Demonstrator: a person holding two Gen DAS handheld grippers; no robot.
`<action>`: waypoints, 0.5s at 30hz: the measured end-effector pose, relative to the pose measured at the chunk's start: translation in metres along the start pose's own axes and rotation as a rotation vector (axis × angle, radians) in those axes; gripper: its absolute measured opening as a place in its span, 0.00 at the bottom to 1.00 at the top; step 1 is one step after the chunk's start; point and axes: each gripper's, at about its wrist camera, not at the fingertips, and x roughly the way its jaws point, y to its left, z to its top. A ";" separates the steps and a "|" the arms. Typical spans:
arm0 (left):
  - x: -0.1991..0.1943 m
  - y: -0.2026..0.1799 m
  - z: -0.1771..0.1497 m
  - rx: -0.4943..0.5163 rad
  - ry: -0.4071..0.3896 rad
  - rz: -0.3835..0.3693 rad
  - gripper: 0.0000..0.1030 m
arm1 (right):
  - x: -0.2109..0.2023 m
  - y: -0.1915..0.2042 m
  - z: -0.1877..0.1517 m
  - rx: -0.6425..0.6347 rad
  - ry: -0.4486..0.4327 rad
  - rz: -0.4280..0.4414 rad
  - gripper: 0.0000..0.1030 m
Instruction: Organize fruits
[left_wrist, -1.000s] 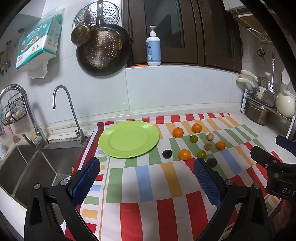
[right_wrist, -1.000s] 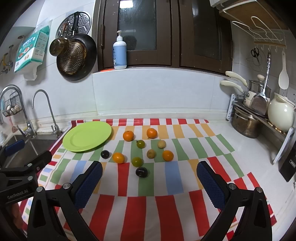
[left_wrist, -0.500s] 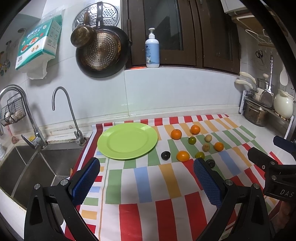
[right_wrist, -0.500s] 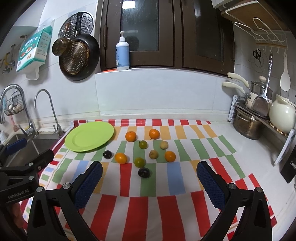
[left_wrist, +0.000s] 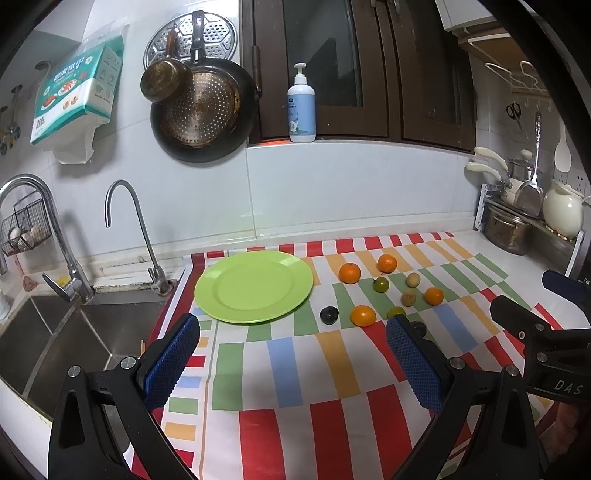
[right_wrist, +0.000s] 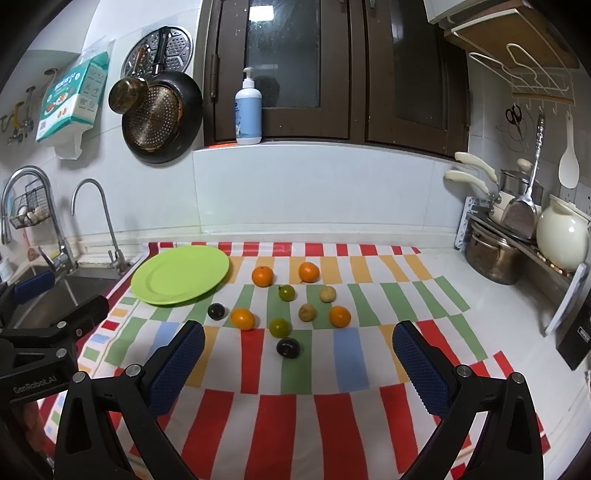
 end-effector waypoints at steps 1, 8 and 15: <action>0.000 0.000 0.000 0.000 -0.001 -0.001 1.00 | 0.000 0.000 0.000 0.000 0.000 0.001 0.99; -0.002 -0.001 0.002 0.003 -0.008 -0.002 1.00 | -0.001 0.002 0.000 -0.003 -0.003 0.005 1.00; -0.002 -0.002 0.003 0.008 -0.010 -0.008 1.00 | -0.002 0.002 0.000 -0.007 -0.010 0.008 1.00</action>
